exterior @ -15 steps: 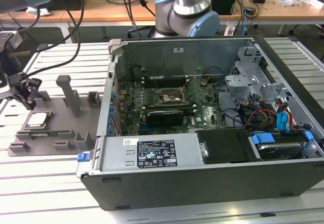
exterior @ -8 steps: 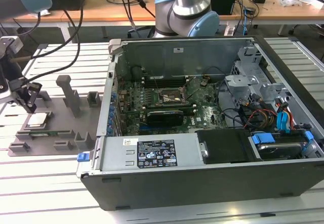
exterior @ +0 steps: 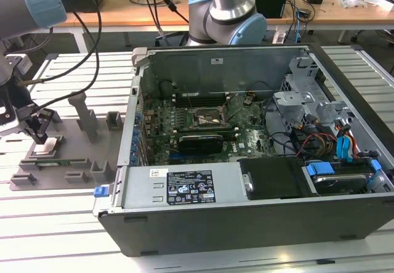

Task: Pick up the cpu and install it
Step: 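Pick up the cpu and move it towards the insertion slot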

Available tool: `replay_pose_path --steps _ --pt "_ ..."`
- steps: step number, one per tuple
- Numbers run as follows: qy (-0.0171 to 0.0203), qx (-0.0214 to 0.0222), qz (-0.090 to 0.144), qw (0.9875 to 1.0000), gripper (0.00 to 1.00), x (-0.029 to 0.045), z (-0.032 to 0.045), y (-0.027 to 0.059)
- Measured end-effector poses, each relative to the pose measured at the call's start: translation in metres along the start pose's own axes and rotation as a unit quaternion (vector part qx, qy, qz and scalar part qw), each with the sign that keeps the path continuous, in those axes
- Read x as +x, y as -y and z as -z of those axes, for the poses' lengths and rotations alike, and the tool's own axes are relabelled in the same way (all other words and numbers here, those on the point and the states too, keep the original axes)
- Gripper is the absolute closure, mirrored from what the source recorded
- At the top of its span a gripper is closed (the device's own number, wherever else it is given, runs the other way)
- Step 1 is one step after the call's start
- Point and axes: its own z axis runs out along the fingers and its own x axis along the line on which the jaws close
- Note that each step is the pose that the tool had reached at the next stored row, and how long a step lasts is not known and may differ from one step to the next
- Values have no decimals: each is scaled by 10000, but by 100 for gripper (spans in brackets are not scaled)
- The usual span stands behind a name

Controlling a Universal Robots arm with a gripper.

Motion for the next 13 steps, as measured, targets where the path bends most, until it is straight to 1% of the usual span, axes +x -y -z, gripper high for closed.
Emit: replay_pose_path --steps 5,8,9,11,12,13 --pt "1 -1 0 10000 89 0 -1 0" --pt "1 -1 0 10000 71 0 -2 0" --pt "1 -1 0 10000 71 0 -2 0" --pt "1 -1 0 10000 58 0 -2 0" --pt "1 0 0 10000 58 0 -2 0" --pt "0 -1 0 10000 52 0 -2 0"
